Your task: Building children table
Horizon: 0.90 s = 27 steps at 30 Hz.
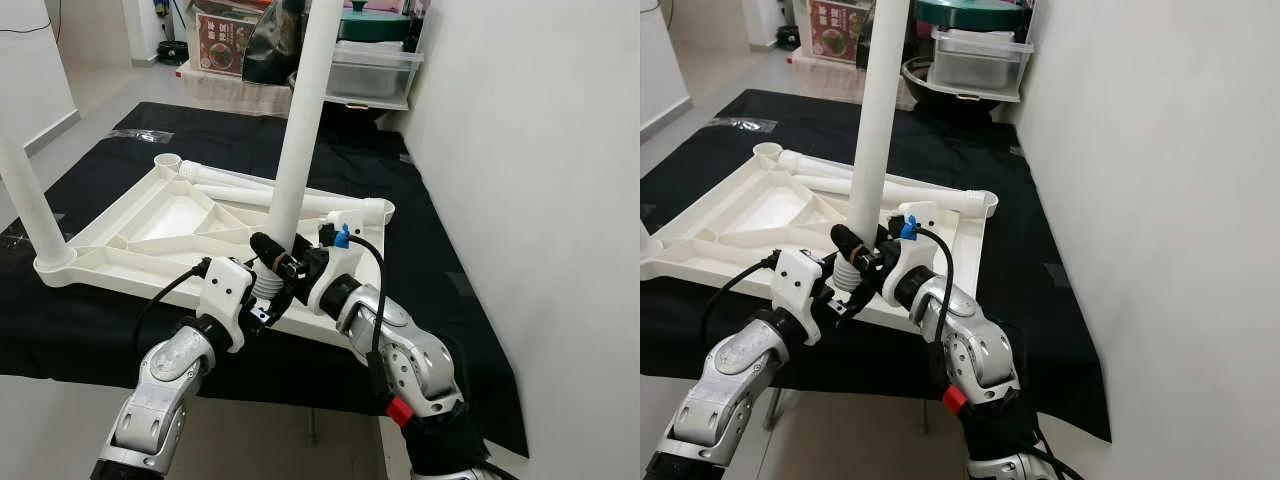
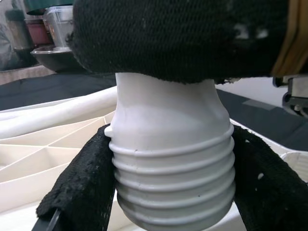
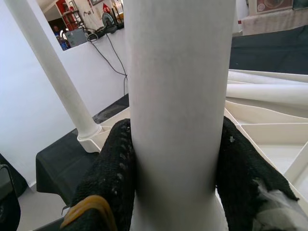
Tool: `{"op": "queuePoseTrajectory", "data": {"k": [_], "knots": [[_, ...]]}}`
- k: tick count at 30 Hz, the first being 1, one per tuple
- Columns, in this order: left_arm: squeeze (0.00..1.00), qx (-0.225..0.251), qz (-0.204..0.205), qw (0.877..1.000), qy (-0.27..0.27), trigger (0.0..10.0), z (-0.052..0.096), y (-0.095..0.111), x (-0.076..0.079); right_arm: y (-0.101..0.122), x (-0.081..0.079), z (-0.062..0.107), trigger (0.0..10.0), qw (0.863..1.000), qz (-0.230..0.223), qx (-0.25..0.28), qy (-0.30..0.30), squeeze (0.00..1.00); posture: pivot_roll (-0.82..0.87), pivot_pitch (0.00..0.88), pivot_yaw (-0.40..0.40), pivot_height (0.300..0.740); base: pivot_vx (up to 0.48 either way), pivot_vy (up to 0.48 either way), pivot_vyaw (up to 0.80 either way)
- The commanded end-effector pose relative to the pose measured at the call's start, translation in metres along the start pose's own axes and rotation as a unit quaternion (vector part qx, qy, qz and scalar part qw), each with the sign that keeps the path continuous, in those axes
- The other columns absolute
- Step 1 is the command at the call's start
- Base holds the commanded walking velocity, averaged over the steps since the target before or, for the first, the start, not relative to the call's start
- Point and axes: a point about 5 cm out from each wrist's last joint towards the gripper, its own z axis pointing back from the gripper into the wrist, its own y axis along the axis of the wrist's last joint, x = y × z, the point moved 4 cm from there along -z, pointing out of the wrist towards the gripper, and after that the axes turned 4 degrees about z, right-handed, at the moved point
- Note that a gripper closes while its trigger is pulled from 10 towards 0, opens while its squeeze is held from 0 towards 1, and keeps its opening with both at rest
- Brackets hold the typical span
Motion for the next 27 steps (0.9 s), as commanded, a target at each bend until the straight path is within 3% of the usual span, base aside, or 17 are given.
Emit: {"op": "queuePoseTrajectory", "data": {"k": [1,9,16,17,24,25,27], "knots": [[0.0,-0.016,-0.014,1.0,-0.002,10.0,0.001,-0.008,0.003,0.004,0.0,0.001,10.0,1.0,0.008,0.009,-0.006,0.0,0.06,0.0,-0.118,0.74,0.0,0.0,0.0],[0.0,-0.023,-0.034,0.999,-0.002,10.0,0.003,-0.013,0.002,0.005,-0.001,0.0,10.0,1.0,0.012,0.011,-0.004,0.0,0.06,0.0,-0.114,0.74,0.0,0.0,0.0],[0.0,-0.03,-0.059,0.998,-0.004,10.0,0.008,-0.016,-0.004,0.013,0.005,-0.002,10.0,0.999,-0.02,0.024,-0.016,0.0,0.06,0.0,-0.113,0.74,0.0,0.0,0.0],[0.0,-0.033,-0.065,0.997,-0.006,10.0,0.009,-0.016,-0.006,0.017,0.005,-0.002,10.0,0.999,-0.034,0.03,-0.012,1.0,0.06,0.0,-0.112,0.74,0.0,0.0,0.0],[0.0,-0.036,-0.08,0.996,-0.011,10.0,0.011,-0.016,-0.007,0.022,0.005,-0.004,10.0,0.998,-0.042,0.039,-0.012,1.0,0.07,0.0,-0.114,0.74,0.0,0.0,0.0],[0.0,-0.038,-0.091,0.995,-0.015,10.0,0.012,-0.017,-0.008,0.025,0.006,-0.005,10.0,0.998,-0.049,0.045,-0.015,0.0,0.07,0.0,-0.113,0.74,0.0,0.0,0.0],[0.0,-0.039,-0.092,0.995,-0.017,10.0,0.013,-0.018,-0.008,0.027,0.005,-0.006,10.0,0.997,-0.051,0.047,-0.013,0.0,0.07,0.0,-0.113,0.74,0.0,0.0,0.0]]}}
